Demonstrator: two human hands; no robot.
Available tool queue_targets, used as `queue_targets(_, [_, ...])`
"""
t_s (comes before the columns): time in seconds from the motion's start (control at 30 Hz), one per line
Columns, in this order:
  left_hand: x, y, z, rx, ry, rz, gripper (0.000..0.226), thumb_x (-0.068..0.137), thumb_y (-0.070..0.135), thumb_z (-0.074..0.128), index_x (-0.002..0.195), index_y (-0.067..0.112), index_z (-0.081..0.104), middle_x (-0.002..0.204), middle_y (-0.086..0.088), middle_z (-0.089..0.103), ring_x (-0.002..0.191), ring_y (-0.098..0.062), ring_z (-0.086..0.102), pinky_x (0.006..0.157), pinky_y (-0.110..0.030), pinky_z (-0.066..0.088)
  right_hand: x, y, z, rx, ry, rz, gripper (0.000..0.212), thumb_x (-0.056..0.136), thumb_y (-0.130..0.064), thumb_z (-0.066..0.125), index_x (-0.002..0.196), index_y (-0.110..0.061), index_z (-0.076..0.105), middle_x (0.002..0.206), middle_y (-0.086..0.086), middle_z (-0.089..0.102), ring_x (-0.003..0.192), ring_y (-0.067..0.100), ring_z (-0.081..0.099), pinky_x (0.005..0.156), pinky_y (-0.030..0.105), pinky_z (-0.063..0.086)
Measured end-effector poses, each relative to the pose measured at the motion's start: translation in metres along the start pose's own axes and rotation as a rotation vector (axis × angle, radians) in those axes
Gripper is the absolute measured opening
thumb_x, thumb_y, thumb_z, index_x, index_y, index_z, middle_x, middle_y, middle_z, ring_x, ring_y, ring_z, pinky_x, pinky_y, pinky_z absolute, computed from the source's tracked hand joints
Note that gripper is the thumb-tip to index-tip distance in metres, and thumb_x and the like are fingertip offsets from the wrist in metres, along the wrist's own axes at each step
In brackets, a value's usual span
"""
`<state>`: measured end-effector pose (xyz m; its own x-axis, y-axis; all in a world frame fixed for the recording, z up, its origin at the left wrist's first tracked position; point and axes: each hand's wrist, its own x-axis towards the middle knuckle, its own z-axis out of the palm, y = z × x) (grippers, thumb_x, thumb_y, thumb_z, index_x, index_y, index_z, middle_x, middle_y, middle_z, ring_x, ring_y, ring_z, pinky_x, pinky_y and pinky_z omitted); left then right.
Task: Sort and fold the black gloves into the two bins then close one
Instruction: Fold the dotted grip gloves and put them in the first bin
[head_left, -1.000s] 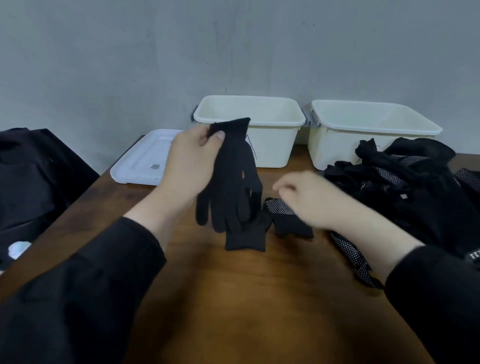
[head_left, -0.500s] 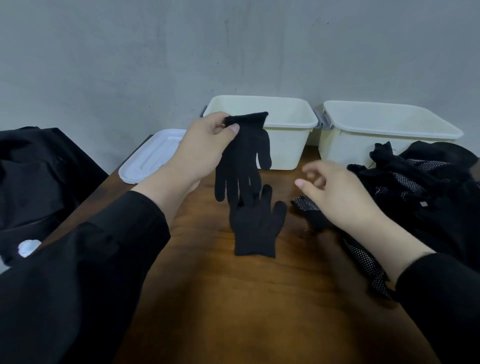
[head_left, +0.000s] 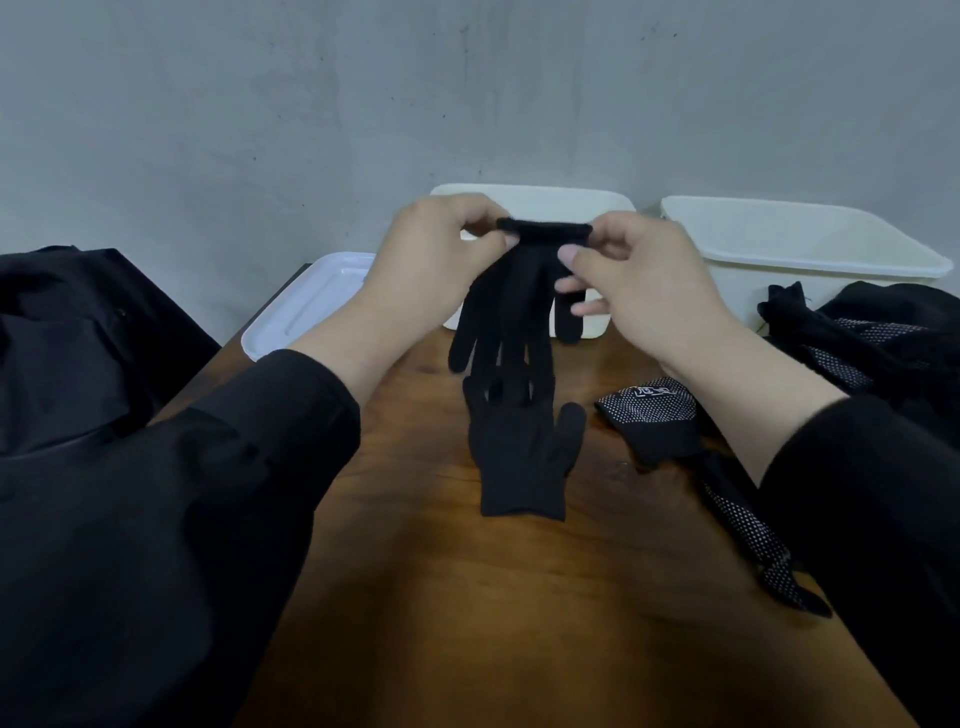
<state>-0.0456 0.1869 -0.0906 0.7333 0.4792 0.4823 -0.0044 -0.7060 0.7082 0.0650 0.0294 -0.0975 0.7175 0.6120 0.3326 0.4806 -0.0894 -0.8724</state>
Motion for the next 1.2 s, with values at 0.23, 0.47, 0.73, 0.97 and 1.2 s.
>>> queue_targets(0.23, [-0.089,-0.041,0.017,0.146,-0.152,0.189,0.018,0.089,0.014,0.066,0.104,0.018,0.075,0.101,0.008,0.074,0.097,-0.01,0.066,0.089,-0.027,0.05,-0.085,0.055,0.016,-0.242,-0.059,-0.064,0.012,0.091,-0.016,0.073,0.1,-0.024,0.074,0.096,-0.012,0.074,0.089,0.001,0.067,0.085,0.021,0.052])
queue_targets(0.47, [-0.128,-0.09,0.042,0.204,-0.343,0.238,0.013,0.084,0.01,0.076,0.096,0.015,0.073,0.11,0.005,0.07,0.1,-0.01,0.064,0.088,-0.031,0.047,-0.125,0.109,0.03,-0.467,-0.191,-0.196,0.02,0.086,-0.006,0.075,0.1,-0.02,0.076,0.112,-0.014,0.066,0.104,0.009,0.062,0.097,0.028,0.048])
queue_targets(0.73, [-0.132,-0.091,0.037,0.143,-0.405,0.177,0.015,0.087,0.018,0.077,0.101,0.022,0.075,0.129,0.018,0.062,0.107,-0.008,0.063,0.09,-0.036,0.05,-0.128,0.102,0.026,-0.569,-0.128,-0.274,0.02,0.084,-0.006,0.075,0.1,-0.019,0.077,0.106,-0.013,0.061,0.1,0.01,0.051,0.091,0.038,0.045])
queue_targets(0.97, [-0.133,-0.09,0.032,0.153,-0.542,0.194,0.032,0.084,0.057,0.067,0.099,0.031,0.076,0.125,0.023,0.058,0.113,-0.001,0.056,0.097,-0.032,0.048,-0.13,0.109,0.018,-0.589,-0.309,-0.216,0.016,0.086,-0.019,0.072,0.099,-0.027,0.073,0.111,-0.02,0.057,0.115,0.005,0.049,0.102,0.031,0.03])
queue_targets(1.2, [-0.132,-0.088,0.033,0.182,-0.497,0.19,0.039,0.083,0.062,0.064,0.105,0.031,0.072,0.111,0.02,0.054,0.106,-0.004,0.053,0.096,-0.026,0.043,-0.13,0.104,0.006,-0.529,-0.454,-0.152,0.026,0.087,-0.047,0.067,0.112,-0.038,0.067,0.121,-0.028,0.048,0.13,0.003,0.038,0.11,0.021,0.02])
